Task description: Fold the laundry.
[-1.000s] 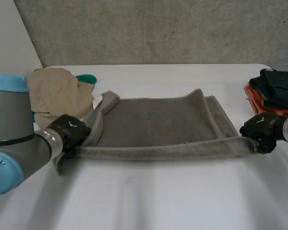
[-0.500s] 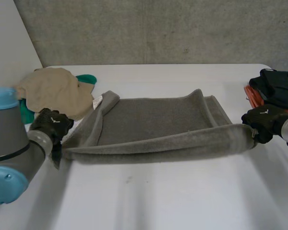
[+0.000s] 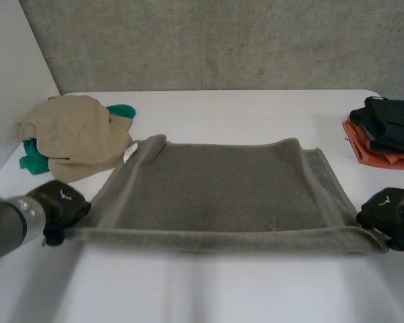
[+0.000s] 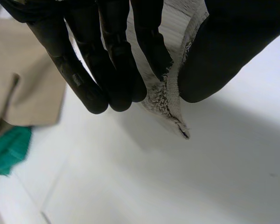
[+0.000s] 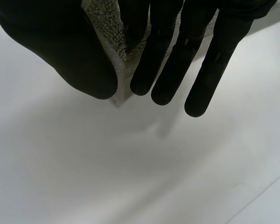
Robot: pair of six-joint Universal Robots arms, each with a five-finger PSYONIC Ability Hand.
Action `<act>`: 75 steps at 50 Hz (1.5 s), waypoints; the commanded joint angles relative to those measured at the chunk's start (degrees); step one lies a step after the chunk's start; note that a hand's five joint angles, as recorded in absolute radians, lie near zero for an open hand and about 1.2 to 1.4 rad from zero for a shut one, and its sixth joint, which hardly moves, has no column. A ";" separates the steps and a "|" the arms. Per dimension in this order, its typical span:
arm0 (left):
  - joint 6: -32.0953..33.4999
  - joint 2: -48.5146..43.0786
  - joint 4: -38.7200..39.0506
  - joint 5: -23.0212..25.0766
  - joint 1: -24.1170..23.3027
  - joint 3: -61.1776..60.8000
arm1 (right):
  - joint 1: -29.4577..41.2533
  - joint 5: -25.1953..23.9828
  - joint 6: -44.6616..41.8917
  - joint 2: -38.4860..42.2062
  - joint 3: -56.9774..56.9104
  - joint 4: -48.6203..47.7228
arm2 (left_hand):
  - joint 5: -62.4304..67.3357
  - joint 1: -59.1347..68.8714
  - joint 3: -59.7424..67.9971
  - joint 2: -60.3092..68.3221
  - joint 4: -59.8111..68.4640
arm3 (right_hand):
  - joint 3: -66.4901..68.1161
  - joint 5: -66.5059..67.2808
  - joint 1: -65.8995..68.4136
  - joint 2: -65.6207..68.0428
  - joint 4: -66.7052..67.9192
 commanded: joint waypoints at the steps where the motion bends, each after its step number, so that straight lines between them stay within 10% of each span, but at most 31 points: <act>1: -1.17 -5.28 3.59 -2.99 -5.19 14.79 | 6.05 1.33 7.41 3.91 -10.08 -8.21 | 13.65 12.84 12.03 11.57 11.62 | 11.99 11.23 15.17 12.91 11.65; 10: -17.59 -10.38 19.75 -8.44 -9.41 51.97 | 11.86 5.64 30.69 5.24 -38.04 -31.05 | 13.65 12.84 12.03 11.57 11.62 | 11.99 11.23 15.17 12.91 11.65; 22: -28.77 -13.02 33.39 -12.14 -9.59 63.24 | 11.25 7.13 49.96 -1.35 -35.69 -62.80 | 13.65 12.84 12.03 11.57 11.62 | 11.99 11.23 15.17 12.91 11.65; 48: -25.44 -19.71 36.30 -0.19 -7.13 17.38 | 9.14 -1.04 29.15 13.41 -13.89 -35.84 | 13.65 12.84 12.03 11.57 11.62 | 11.99 11.23 15.17 12.91 11.65; 65: 4.70 6.65 -4.56 0.68 0.60 -9.35 | -5.10 2.66 -5.91 -3.54 3.07 -3.48 | 13.65 12.84 12.03 11.57 11.62 | 11.99 11.23 15.17 12.91 11.65; 75: 1.39 2.54 1.30 1.49 -3.51 1.44 | -0.98 0.81 3.11 0.57 -1.93 -12.26 | 13.65 12.84 12.03 11.57 11.62 | 11.99 11.23 15.17 12.91 11.65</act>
